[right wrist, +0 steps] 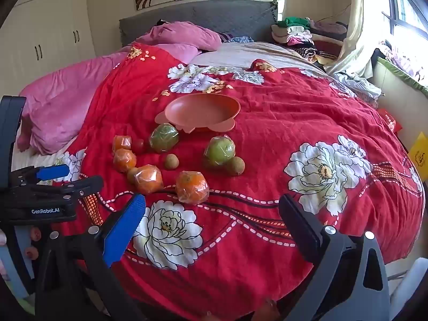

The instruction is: Organize fruits

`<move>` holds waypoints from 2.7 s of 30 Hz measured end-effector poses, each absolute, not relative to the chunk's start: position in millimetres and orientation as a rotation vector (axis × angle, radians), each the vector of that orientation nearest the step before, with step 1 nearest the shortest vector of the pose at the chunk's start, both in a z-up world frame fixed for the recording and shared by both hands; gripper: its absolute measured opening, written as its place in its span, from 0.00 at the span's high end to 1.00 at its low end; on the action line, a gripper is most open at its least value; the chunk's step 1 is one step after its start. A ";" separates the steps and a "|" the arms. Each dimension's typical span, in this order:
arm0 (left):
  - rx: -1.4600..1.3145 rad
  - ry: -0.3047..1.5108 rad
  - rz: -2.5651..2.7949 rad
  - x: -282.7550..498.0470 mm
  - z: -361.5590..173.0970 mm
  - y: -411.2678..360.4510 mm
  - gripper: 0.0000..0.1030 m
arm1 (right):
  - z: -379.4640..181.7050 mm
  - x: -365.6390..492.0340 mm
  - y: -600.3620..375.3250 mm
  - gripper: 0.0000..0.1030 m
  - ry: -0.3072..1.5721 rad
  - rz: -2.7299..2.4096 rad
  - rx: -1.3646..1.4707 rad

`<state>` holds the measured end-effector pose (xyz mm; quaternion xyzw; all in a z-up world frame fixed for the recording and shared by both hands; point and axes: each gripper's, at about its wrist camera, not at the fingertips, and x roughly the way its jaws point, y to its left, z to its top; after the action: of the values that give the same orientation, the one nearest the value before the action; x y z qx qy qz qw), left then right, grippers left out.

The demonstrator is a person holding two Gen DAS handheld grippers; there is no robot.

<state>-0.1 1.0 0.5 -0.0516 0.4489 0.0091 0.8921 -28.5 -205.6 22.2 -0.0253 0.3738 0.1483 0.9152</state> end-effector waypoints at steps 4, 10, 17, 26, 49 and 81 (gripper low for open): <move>-0.093 0.925 0.025 0.0 0.4 -0.8 0.09 | 22.3 -28.7 -205.6 0.04 0.768 0.305 -0.051; -0.095 0.921 0.021 1.6 -0.5 0.3 0.09 | 21.6 -28.9 -206.3 0.04 0.767 0.303 -0.050; -0.086 0.924 0.024 -0.3 0.3 0.0 0.09 | 21.4 -28.5 -206.1 0.04 0.771 0.307 -0.047; -0.087 0.922 0.022 -0.1 -0.5 -0.3 0.09 | 18.6 -30.4 -205.2 0.04 0.774 0.307 -0.037; -0.090 0.913 0.006 -3.1 1.0 -2.3 0.09 | 18.5 -31.0 -208.3 0.04 0.779 0.291 -0.033; -0.092 0.917 0.015 -3.5 3.8 -1.4 0.09 | 17.0 -30.8 -208.9 0.04 0.775 0.291 -0.035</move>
<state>-3.5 -1.4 3.8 -0.0445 0.4425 0.0072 0.8956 -30.8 -208.9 17.0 -0.0168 0.3764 0.1412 0.9155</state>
